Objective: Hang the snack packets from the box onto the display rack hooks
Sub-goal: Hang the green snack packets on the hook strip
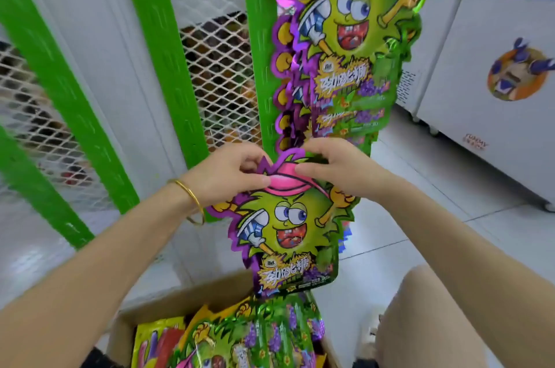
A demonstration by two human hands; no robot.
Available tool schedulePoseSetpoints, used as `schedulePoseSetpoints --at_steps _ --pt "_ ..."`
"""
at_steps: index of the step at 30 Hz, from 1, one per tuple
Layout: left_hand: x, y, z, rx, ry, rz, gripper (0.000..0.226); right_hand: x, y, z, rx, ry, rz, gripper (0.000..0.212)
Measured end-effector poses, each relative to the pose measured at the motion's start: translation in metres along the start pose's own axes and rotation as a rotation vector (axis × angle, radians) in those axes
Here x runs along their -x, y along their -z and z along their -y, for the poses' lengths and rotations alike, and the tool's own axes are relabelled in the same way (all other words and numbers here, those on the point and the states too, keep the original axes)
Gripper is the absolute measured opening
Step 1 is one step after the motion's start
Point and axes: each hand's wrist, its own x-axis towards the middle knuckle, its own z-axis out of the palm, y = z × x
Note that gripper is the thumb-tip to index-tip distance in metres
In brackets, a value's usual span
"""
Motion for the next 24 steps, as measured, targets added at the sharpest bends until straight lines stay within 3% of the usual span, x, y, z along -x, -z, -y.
schedulePoseSetpoints --at_steps 3,8,12,18,21,24 --pt "-0.028 0.036 -0.065 -0.028 -0.113 -0.074 0.011 -0.010 0.061 0.012 0.005 0.003 -0.078 0.034" --pt "-0.097 0.091 -0.180 -0.049 -0.361 -0.473 0.027 -0.033 0.162 0.040 -0.035 0.064 -0.297 0.014" --pt "-0.155 0.110 -0.223 -0.205 -0.333 -0.713 0.031 -0.057 0.211 0.055 -0.031 0.131 -0.455 0.016" --pt "-0.184 0.125 -0.234 -0.101 -0.251 -0.773 0.025 -0.089 0.246 0.066 0.173 0.231 -0.599 0.007" --pt "-0.184 0.129 -0.244 -0.089 -0.227 -0.718 0.030 -0.106 0.254 0.064 0.294 0.255 -0.674 0.005" --pt "-0.185 0.131 -0.252 -0.103 -0.178 -0.645 0.040 -0.117 0.257 0.064 0.397 0.260 -0.748 0.016"
